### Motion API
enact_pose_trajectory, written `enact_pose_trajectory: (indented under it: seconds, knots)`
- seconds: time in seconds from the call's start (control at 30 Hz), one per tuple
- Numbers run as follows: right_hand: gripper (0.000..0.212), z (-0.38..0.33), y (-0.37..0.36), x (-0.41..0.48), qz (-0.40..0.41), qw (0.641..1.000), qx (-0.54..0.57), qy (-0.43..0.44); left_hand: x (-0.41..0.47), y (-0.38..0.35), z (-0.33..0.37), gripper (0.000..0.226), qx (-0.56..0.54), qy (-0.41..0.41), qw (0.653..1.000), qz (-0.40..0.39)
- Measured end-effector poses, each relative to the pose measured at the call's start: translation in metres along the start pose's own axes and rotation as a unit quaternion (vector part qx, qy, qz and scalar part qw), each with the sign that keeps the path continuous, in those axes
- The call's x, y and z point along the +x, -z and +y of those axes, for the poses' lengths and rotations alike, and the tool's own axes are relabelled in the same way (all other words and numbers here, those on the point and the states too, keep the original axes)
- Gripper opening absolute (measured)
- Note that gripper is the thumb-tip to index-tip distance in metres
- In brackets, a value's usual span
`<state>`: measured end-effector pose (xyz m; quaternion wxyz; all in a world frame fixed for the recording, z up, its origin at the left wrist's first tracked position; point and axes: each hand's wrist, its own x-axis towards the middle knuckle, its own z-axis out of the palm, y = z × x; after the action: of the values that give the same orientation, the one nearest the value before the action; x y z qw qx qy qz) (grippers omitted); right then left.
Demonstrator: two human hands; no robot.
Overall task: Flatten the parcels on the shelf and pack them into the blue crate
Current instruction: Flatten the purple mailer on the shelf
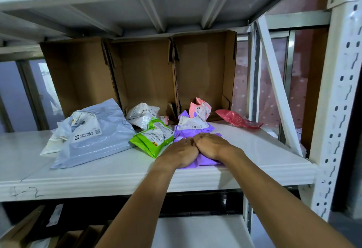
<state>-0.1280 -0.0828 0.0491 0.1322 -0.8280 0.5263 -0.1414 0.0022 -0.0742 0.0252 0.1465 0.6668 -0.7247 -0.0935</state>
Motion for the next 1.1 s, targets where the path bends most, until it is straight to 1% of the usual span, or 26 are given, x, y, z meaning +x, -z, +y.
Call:
enact_pose_trajectory:
  seconds: [0.1,0.2,0.23,0.27,0.3,0.37,0.43,0.47,0.5,0.57,0.63,0.7,0.73,0.8,0.87,0.9,0.93,1.0,1.03,1.1]
  knots:
    - [0.037,0.005,-0.003,0.005,0.005,1.0,-0.008,-0.013,0.004,-0.003,-0.003,0.055,0.003,0.009,1.0,-0.008]
    - [0.041,0.01,-0.002,0.007,-0.018,0.999,-0.011,-0.027,0.009,-0.007,-0.009,0.064,-0.002,0.023,0.999,-0.022]
    - [0.046,0.012,-0.001,0.006,-0.023,0.999,-0.014,-0.026,0.01,-0.008,-0.01,0.065,-0.004,0.026,0.999,-0.023]
    - [0.052,0.013,0.001,0.004,-0.027,0.999,-0.018,-0.029,0.011,-0.009,-0.01,0.065,-0.012,0.036,0.999,-0.023]
    - [0.053,0.016,0.002,0.002,-0.033,0.999,-0.021,-0.027,0.011,-0.009,-0.01,0.062,-0.018,0.041,0.999,-0.023]
    - [0.046,0.021,0.004,-0.001,-0.045,0.998,-0.026,-0.022,0.01,-0.008,-0.009,0.056,-0.023,0.044,0.999,-0.009]
    - [0.042,0.026,0.004,-0.004,-0.05,0.998,-0.019,-0.03,0.008,-0.008,-0.009,0.061,0.007,0.026,1.0,-0.006]
    - [0.042,0.028,0.003,-0.005,-0.047,0.998,-0.012,-0.04,0.008,-0.007,-0.009,0.065,0.004,0.028,1.0,-0.005]
    - [0.044,0.031,0.003,-0.006,-0.041,0.998,-0.008,-0.044,0.008,-0.007,-0.01,0.064,0.006,0.024,1.0,-0.001]
    - [0.047,0.036,0.001,-0.008,-0.034,0.998,-0.001,-0.059,0.007,-0.006,-0.01,0.056,0.013,0.016,1.0,0.003]
    - [0.048,0.039,-0.001,-0.012,-0.024,0.998,-0.002,-0.064,0.005,-0.005,-0.009,0.054,0.016,0.01,1.0,0.008]
    - [0.051,0.041,0.0,-0.018,-0.013,0.998,-0.016,-0.058,0.003,-0.004,-0.006,0.05,-0.011,0.028,0.999,0.014]
    - [0.054,0.041,0.0,-0.022,-0.011,0.998,-0.01,-0.061,0.003,-0.004,-0.006,0.05,-0.007,0.028,1.0,0.012]
    - [0.056,0.043,0.002,-0.028,-0.013,0.998,-0.013,-0.053,-0.003,-0.002,-0.002,0.055,-0.006,0.037,0.999,-0.011]
    - [0.057,0.048,0.002,-0.033,-0.018,0.998,-0.009,-0.051,-0.008,-0.003,0.004,0.066,0.01,0.021,1.0,-0.02]
    - [0.058,0.052,0.003,-0.035,-0.02,0.998,-0.005,-0.051,-0.012,-0.004,0.009,0.068,0.023,0.012,0.999,-0.019]
    - [0.057,0.055,0.005,-0.037,-0.019,0.998,0.001,-0.055,-0.014,-0.006,0.013,0.065,0.034,0.004,0.999,-0.022]
    - [0.049,0.058,0.009,-0.04,-0.001,0.999,0.011,-0.053,-0.018,-0.009,0.023,0.057,0.023,0.006,0.999,-0.03]
    - [0.048,0.059,0.011,-0.043,0.017,0.999,0.019,-0.045,-0.018,-0.008,0.028,0.057,0.026,0.004,0.999,-0.027]
    - [0.052,0.055,0.015,-0.048,0.054,0.998,0.016,-0.012,-0.015,-0.005,0.035,0.058,0.054,0.009,0.999,-0.001]
